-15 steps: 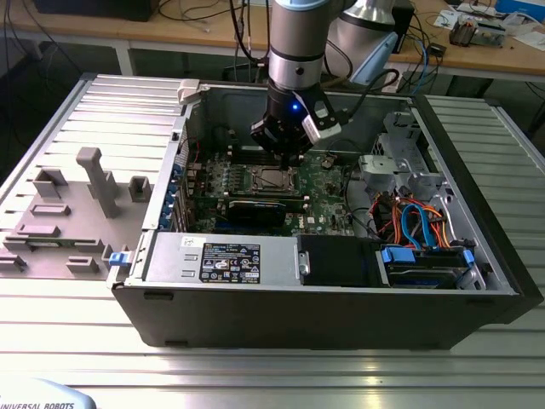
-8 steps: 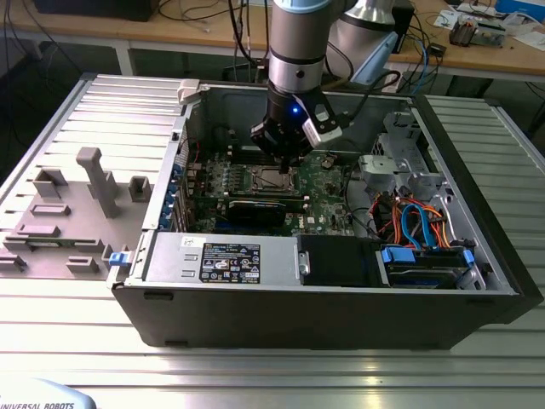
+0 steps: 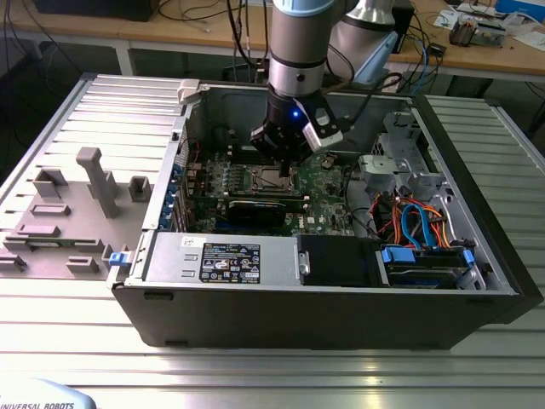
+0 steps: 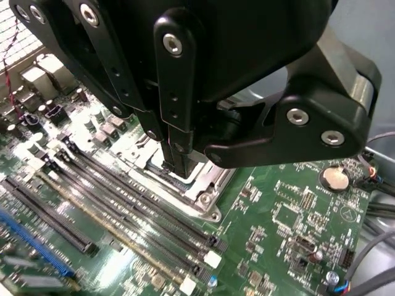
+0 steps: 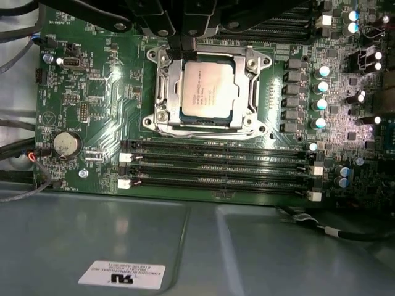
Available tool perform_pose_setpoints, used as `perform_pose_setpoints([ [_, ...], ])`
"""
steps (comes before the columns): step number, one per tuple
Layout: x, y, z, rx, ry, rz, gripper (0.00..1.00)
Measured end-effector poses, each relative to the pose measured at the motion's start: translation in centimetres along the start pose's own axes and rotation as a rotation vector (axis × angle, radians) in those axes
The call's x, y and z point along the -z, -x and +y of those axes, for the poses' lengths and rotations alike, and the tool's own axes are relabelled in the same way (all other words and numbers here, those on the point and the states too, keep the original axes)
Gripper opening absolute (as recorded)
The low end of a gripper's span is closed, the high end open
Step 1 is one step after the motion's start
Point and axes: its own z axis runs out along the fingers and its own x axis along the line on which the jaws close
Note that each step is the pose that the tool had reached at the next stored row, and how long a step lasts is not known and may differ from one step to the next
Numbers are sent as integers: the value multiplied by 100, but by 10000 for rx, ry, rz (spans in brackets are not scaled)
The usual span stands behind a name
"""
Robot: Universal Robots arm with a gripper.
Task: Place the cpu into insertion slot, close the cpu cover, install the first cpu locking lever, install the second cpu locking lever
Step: 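Install the second cpu locking lever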
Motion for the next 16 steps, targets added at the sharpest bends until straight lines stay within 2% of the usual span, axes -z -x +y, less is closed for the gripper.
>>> perform_pose_setpoints([
  [1, 0, -2, -35, -36, 6, 13, 11],
  [4, -1, -5, -73, -103, 15, 67, 11],
  [7, -11, -20, -85, -151, 25, 204, 11],
  [8, -18, -34, -88, -155, 27, 236, 11],
  [14, -63, -141, -149, -188, 96, 324, 11],
  [15, -78, -221, -154, -194, 167, 332, 11],
  [16, -96, -270, -212, -194, 380, 321, 11],
])
